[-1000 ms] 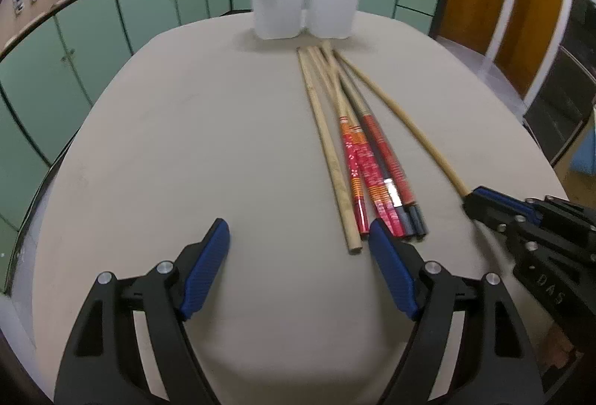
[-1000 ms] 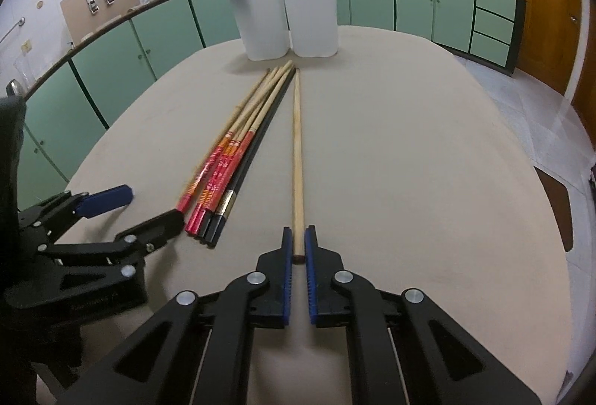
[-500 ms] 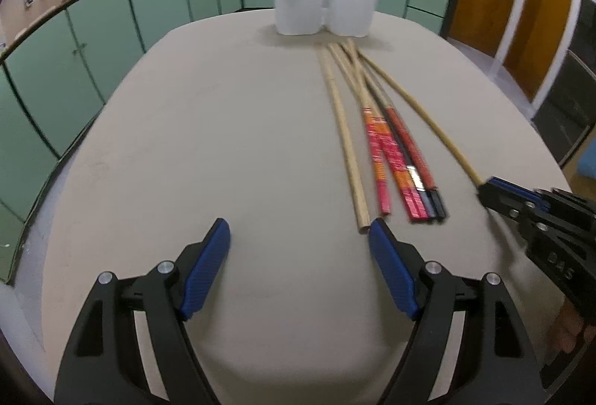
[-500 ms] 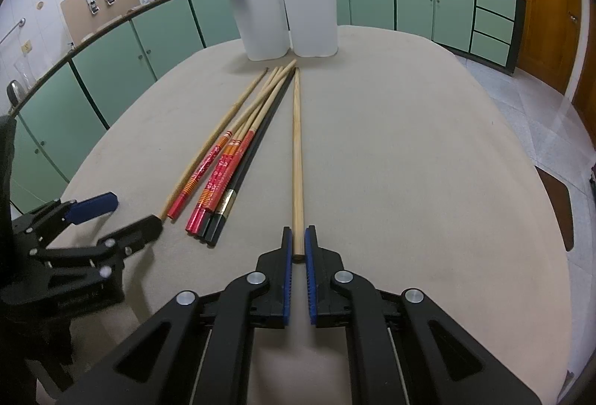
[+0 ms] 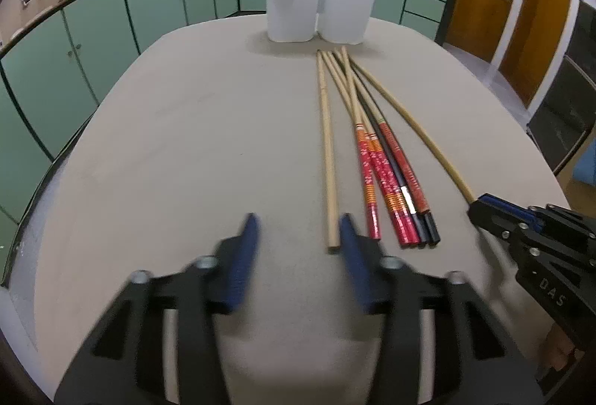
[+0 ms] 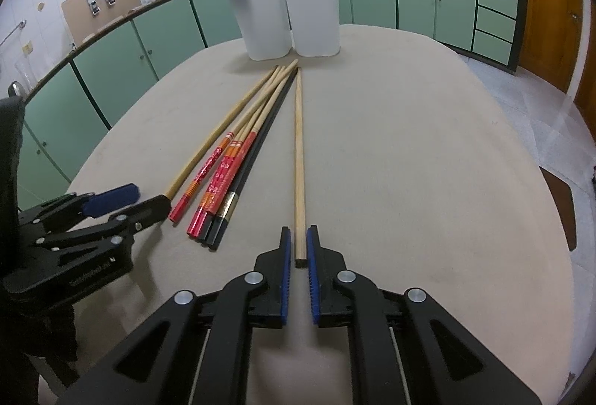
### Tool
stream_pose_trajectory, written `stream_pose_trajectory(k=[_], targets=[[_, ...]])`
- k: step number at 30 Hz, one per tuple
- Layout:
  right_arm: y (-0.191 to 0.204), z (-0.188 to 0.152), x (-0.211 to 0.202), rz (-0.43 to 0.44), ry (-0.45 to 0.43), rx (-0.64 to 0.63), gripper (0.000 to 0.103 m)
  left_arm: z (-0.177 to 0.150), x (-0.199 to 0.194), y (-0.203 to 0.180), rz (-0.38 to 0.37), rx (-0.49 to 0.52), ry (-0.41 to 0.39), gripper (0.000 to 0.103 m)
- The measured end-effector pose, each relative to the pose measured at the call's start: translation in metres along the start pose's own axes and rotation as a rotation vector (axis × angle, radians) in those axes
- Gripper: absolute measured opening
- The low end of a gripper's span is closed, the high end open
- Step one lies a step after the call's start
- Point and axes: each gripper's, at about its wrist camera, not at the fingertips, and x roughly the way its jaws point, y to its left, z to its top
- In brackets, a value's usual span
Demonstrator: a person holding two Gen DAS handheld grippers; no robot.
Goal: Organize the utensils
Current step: 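Grasp another wooden chopstick with the left tool while the right tool holds its chopstick, then lift both chopsticks and carry them over the white holder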
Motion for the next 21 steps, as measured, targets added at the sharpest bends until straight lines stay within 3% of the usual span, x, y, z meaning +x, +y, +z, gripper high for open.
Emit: stream_pose_trajectory(k=[1, 2, 9, 21], targets=[[-0.001, 0.0, 0.0, 0.0, 0.0, 0.003, 0.007, 0.0, 0.0, -0.001, -0.015, 0.005, 0.0, 0.015], [-0.001, 0.0, 0.0, 0.001, 0.0, 0.005, 0.007, 0.0, 0.001, -0.002, -0.03, 0.008, 0.002, 0.006], [-0.003, 0.004, -0.01, 0.007, -0.012, 0.0, 0.006, 0.0, -0.008, 0.0, -0.051, -0.001, -0.019, 0.006], [-0.007, 0.055, -0.079, 0.017, -0.156, -0.042, 0.006, 0.043, -0.089, 0.01, -0.053, 0.011, -0.213, 0.006]])
